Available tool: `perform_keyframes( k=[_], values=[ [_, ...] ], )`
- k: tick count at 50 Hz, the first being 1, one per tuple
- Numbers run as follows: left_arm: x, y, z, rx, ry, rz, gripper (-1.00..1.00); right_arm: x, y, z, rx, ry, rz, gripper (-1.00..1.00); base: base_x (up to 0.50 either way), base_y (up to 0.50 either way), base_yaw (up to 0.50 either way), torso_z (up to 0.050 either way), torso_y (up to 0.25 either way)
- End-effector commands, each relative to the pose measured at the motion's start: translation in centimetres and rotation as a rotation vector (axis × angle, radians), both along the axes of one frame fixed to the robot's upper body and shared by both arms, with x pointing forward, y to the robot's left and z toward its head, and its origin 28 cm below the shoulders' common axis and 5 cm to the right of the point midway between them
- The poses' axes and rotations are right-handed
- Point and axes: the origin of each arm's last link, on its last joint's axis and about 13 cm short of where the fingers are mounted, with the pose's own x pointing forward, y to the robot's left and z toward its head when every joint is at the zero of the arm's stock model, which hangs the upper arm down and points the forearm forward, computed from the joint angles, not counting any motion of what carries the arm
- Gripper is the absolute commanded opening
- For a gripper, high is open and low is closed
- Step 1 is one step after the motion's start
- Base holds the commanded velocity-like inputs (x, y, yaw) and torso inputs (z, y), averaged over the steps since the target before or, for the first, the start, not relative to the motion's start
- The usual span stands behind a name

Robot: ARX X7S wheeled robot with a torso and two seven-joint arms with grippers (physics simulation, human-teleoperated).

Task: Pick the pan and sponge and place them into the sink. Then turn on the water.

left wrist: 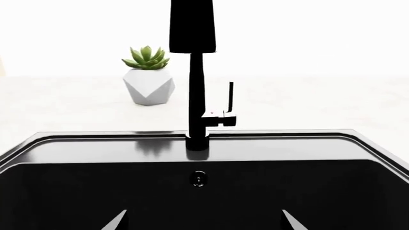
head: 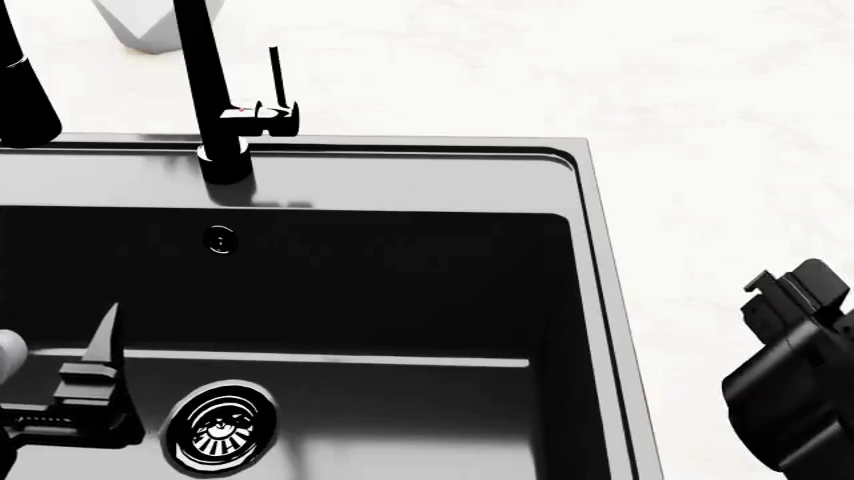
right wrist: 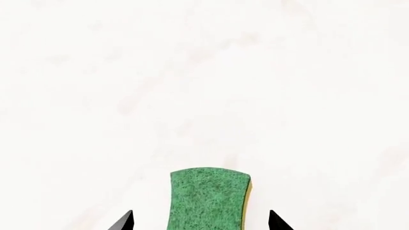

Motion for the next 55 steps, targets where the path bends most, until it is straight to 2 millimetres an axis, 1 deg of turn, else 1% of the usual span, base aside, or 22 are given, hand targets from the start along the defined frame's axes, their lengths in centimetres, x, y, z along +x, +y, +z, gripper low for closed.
perform_keyframes(
  k=[1, 2, 14, 20, 26, 30, 36, 40, 52, 53, 55],
  values=[
    [0.4, 0.2, -0.2, 0.001, 0.002, 0.039, 1.0, 1.0, -0.8, -1.4, 0.034, 0.034, -0.029, 1.0, 0.0, 0.0, 0.0, 0.0, 0.0],
    [0.5, 0.1, -0.2, -0.002, 0.004, 0.037, 1.0, 1.1, -0.8, -1.6, 0.043, 0.036, -0.028, 1.0, 0.0, 0.0, 0.0, 0.0, 0.0],
    [0.2, 0.5, -0.5, -0.005, 0.01, 0.044, 1.0, 1.9, -1.1, -3.2, 0.042, 0.102, -0.016, 1.0, 0.0, 0.0, 0.0, 0.0, 0.0],
    [0.3, 0.6, -0.5, -0.004, 0.012, 0.045, 1.0, 2.1, -1.0, -3.7, 0.036, 0.144, 0.008, 1.0, 0.0, 0.0, 0.0, 0.0, 0.0],
    [0.2, 0.6, -0.7, -0.004, 0.013, 0.045, 1.0, 2.4, -0.9, -3.8, 0.048, 0.149, 0.029, 1.0, 0.0, 0.0, 0.0, 0.0, 0.0],
    [0.1, 1.0, -0.8, -0.005, 0.014, 0.045, 1.0, 2.6, -0.8, -3.9, 0.054, 0.151, 0.036, 1.0, 0.0, 0.0, 0.0, 0.0, 0.0],
    [0.0, 1.2, -0.9, -0.005, 0.016, 0.046, 1.0, 2.7, -0.7, -4.4, 0.055, 0.165, 0.037, 1.0, 0.0, 0.0, 0.0, 0.0, 0.0],
    [0.1, 1.1, -0.9, -0.005, 0.016, 0.048, 1.0, 2.7, -0.7, -4.5, 0.067, 0.161, 0.035, 1.0, 0.0, 0.0, 0.0, 0.0, 0.0],
    [0.2, 0.7, -1.0, -0.006, 0.018, 0.05, 1.0, 2.5, -0.9, -5.8, 0.101, 0.188, 0.032, 1.0, 0.0, 0.0, 0.0, 0.0, 0.0],
    [0.2, 0.7, -1.0, -0.006, 0.018, 0.05, 1.0, 2.5, -0.9, -5.8, 0.108, 0.191, 0.03, -1.0, 0.0, 0.0, 0.0, 0.0, 0.0],
    [0.2, 0.7, -0.9, -0.008, 0.018, 0.051, 1.0, 2.5, -0.8, -5.7, 0.105, 0.208, 0.034, -1.0, 0.0, 0.0, 0.0, 0.0, 0.0]
  ],
)
